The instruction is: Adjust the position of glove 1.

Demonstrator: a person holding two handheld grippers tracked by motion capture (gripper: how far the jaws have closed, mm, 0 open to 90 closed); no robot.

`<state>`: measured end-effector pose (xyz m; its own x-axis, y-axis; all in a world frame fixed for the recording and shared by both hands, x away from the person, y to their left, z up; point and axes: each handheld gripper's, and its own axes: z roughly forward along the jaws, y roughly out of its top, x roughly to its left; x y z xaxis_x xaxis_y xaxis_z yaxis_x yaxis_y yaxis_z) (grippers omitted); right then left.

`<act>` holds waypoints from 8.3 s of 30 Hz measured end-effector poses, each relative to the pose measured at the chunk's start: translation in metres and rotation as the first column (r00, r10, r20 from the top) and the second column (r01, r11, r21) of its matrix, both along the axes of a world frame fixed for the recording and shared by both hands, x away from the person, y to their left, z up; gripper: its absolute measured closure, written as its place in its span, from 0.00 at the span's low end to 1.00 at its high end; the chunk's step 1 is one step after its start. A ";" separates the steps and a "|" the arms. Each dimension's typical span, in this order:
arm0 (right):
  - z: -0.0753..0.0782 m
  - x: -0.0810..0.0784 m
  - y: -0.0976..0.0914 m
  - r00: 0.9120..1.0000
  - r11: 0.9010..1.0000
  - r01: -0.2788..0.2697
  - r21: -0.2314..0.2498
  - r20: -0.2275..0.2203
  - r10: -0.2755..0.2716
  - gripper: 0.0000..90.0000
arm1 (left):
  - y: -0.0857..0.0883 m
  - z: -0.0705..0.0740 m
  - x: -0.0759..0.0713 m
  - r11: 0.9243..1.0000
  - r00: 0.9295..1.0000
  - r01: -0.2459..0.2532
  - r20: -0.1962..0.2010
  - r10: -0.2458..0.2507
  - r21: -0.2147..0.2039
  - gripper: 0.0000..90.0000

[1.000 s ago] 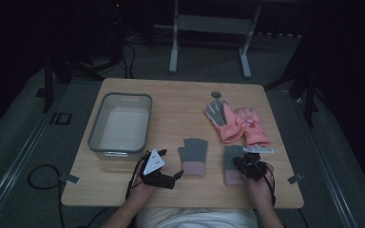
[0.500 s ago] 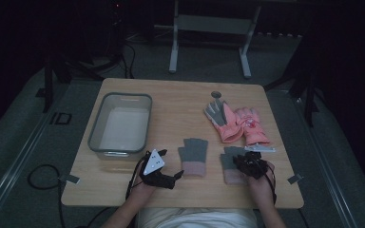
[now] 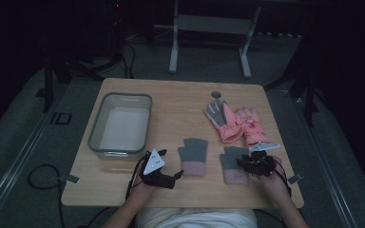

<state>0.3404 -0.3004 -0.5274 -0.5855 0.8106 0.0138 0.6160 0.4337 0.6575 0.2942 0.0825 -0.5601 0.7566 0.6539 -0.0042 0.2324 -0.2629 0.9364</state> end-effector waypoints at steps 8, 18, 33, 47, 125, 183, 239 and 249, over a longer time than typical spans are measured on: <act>-0.012 -0.003 0.006 1.000 1.000 -0.008 0.003 -0.018 0.008 0.71 | 0.000 0.000 0.000 1.000 1.000 -0.001 0.005 0.001 0.002 0.01; -0.015 -0.005 0.008 1.000 1.000 0.027 -0.005 -0.007 -0.027 0.89 | 0.000 0.000 0.000 1.000 1.000 0.001 0.003 -0.001 0.002 0.01; 0.025 -0.012 0.027 0.992 0.992 0.109 0.057 0.052 -0.112 0.96 | 0.000 0.000 0.000 1.000 1.000 0.000 0.000 0.000 -0.004 0.01; 0.086 -0.002 0.068 0.985 0.987 0.076 0.142 0.142 -0.096 0.96 | 0.001 0.000 0.000 1.000 1.000 0.002 0.003 -0.002 -0.005 0.01; 0.032 0.045 0.104 0.998 0.992 -0.034 0.121 0.047 0.029 0.75 | 0.005 0.024 0.009 1.000 0.989 -0.025 -0.146 0.024 -0.004 0.02; 0.000 0.081 0.132 0.992 0.989 -0.071 0.128 -0.099 0.084 0.86 | -0.061 0.022 0.024 0.853 0.960 0.273 -0.063 -0.274 0.445 0.81; 0.145 0.101 0.293 0.933 0.895 -0.358 0.266 0.130 0.335 0.86 | 0.089 0.145 0.039 0.757 0.997 0.000 0.062 -0.054 0.654 0.82; 0.139 0.110 0.337 0.924 0.885 -0.383 0.265 0.106 0.368 0.86 | 0.121 0.133 0.044 0.746 0.999 -0.031 0.041 0.004 0.665 0.82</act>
<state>0.4501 0.0364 -0.3884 -0.8513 0.4979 0.1657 0.4052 0.4230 0.8105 0.3379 0.2037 -0.4267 0.7361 0.4939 0.4628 0.2141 -0.8186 0.5330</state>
